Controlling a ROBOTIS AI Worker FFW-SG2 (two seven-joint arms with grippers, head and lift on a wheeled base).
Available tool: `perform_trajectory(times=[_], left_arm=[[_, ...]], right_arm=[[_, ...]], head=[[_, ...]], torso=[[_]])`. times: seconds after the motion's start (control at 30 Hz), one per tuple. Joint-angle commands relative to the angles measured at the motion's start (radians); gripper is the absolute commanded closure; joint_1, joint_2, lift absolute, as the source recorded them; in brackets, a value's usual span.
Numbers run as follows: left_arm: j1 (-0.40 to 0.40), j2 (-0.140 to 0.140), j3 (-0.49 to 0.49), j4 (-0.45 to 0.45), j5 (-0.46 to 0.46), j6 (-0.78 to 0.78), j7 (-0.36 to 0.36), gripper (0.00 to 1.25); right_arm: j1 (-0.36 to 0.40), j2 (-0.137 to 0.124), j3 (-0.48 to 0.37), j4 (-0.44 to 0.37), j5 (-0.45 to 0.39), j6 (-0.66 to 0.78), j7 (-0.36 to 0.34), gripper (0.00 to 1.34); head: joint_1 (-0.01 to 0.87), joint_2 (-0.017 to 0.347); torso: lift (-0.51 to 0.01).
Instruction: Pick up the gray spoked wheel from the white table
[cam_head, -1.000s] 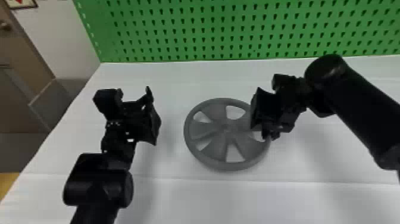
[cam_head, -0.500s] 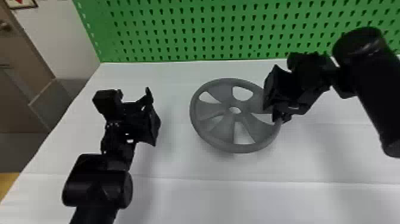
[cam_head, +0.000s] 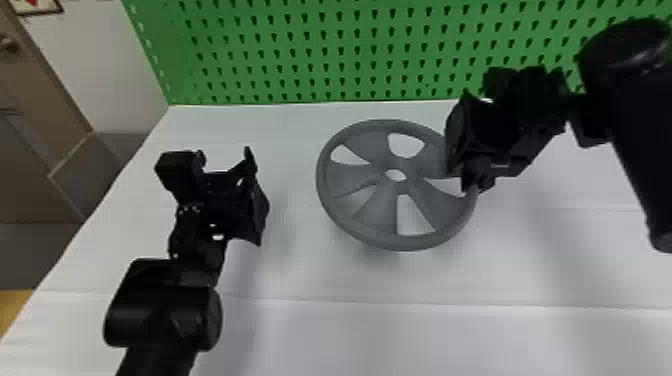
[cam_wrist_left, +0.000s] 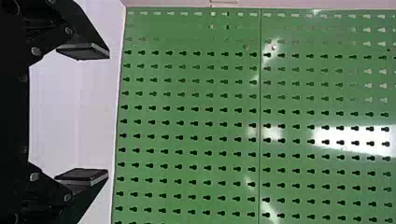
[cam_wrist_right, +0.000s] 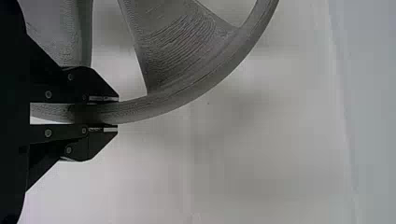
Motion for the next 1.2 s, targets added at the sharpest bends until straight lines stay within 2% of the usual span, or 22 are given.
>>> perform_trajectory(times=[0.0, 0.9, 1.03, 1.17], left_arm=[[-0.001, 0.000, -0.001, 0.000, 0.000, 0.000, 0.000, 0.36], [-0.004, 0.002, -0.002, 0.000, 0.000, 0.000, 0.000, 0.36], [-0.004, 0.002, -0.002, 0.000, 0.002, 0.000, 0.000, 0.36], [-0.002, 0.002, -0.001, 0.000, 0.006, 0.000, 0.000, 0.36]], right_arm=[[-0.003, -0.001, 0.015, -0.008, -0.001, -0.003, -0.005, 1.16], [0.002, -0.009, 0.044, -0.013, 0.003, -0.038, -0.008, 1.16], [0.033, -0.021, 0.070, -0.088, 0.038, -0.096, -0.008, 1.16], [0.063, -0.029, 0.116, -0.192, 0.147, -0.166, -0.007, 1.16]], head=[[0.779, 0.153], [0.779, 0.153], [0.779, 0.153], [0.779, 0.153]], torso=[[-0.063], [-0.063], [-0.063], [-0.063]])
